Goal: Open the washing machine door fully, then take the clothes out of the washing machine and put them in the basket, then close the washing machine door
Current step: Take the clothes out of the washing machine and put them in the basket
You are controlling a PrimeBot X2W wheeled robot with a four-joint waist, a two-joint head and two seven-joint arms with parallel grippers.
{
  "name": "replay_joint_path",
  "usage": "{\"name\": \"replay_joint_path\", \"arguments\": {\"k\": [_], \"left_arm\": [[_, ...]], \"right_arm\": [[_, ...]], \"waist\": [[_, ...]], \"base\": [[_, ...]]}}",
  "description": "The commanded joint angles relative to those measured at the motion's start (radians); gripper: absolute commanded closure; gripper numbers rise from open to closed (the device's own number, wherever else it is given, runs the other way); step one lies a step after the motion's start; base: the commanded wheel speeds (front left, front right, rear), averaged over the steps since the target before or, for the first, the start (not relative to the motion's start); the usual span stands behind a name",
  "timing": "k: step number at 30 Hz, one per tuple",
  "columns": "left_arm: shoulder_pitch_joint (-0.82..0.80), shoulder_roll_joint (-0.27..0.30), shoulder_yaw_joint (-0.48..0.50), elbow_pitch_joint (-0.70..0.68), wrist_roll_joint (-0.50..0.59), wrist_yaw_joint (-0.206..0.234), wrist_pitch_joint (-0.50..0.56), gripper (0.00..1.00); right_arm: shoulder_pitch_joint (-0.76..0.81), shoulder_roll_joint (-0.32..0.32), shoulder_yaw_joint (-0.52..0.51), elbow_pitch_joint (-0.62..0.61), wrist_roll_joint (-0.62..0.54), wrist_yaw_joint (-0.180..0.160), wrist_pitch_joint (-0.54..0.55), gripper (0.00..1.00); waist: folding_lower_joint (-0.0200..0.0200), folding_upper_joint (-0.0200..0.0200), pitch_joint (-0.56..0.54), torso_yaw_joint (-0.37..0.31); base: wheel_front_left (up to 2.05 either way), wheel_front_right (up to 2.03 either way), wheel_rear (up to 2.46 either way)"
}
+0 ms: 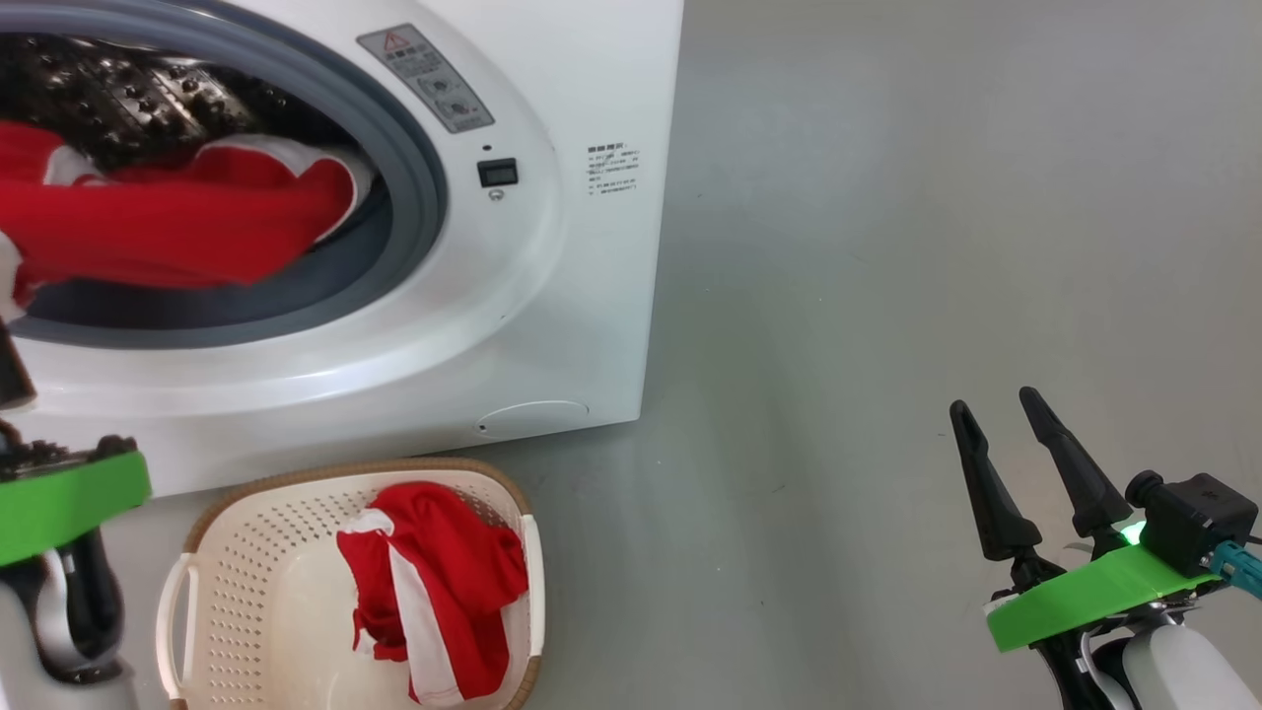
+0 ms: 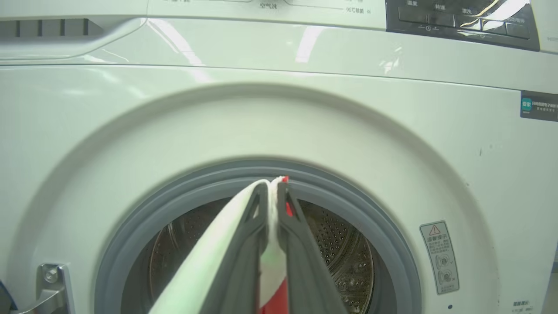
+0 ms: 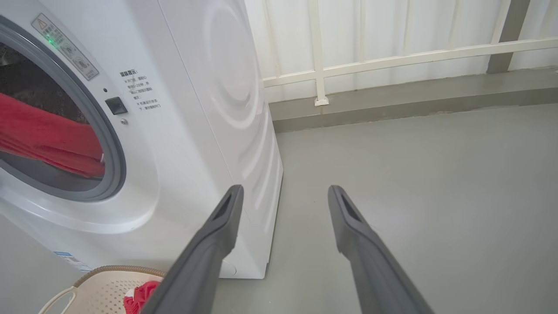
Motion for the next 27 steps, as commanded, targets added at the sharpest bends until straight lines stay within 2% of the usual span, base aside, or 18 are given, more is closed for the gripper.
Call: {"name": "replay_joint_path", "arguments": {"k": [1, 6, 13, 16, 21, 27], "left_arm": [[0.016, 0.022, 0.031, -0.051, 0.004, -0.006, -0.008, 1.0], [0.064, 0.011, 0.029, -0.179, 0.005, -0.01, -0.008, 1.0], [0.106, 0.007, 0.012, -0.25, 0.011, -0.01, -0.008, 1.0], [0.128, 0.006, -0.002, -0.222, 0.004, -0.004, -0.008, 1.0], [0.175, 0.006, -0.06, -0.147, -0.011, 0.03, -0.008, 1.0], [0.214, 0.006, -0.121, -0.002, -0.025, 0.072, -0.008, 1.0]], "right_arm": [[0.012, -0.018, 0.017, -0.025, -0.009, 0.006, -0.006, 0.0], [0.022, -0.019, 0.015, -0.026, -0.01, 0.006, -0.006, 0.0], [0.026, -0.021, 0.015, -0.029, -0.01, 0.006, -0.006, 0.0], [0.02, -0.021, 0.019, -0.031, -0.011, 0.006, -0.006, 0.0], [0.007, -0.02, 0.02, -0.036, -0.009, 0.006, -0.006, 0.0], [-0.01, -0.018, 0.02, -0.04, -0.009, 0.006, -0.006, 0.0]], "waist": [[0.0, 0.0, -0.002, 0.002], [0.0, 0.0, -0.011, 0.011], [0.0, 0.0, -0.008, 0.019], [0.0, 0.0, 0.001, 0.019], [0.0, 0.0, 0.025, 0.018], [0.0, 0.0, 0.06, 0.013]], "base": [[0.0, 0.0, 0.0], [0.0, 0.0, 0.0], [0.0, 0.0, 0.0], [0.0, 0.0, 0.0], [0.0, 0.0, 0.0], [0.0, 0.0, 0.0]]}}
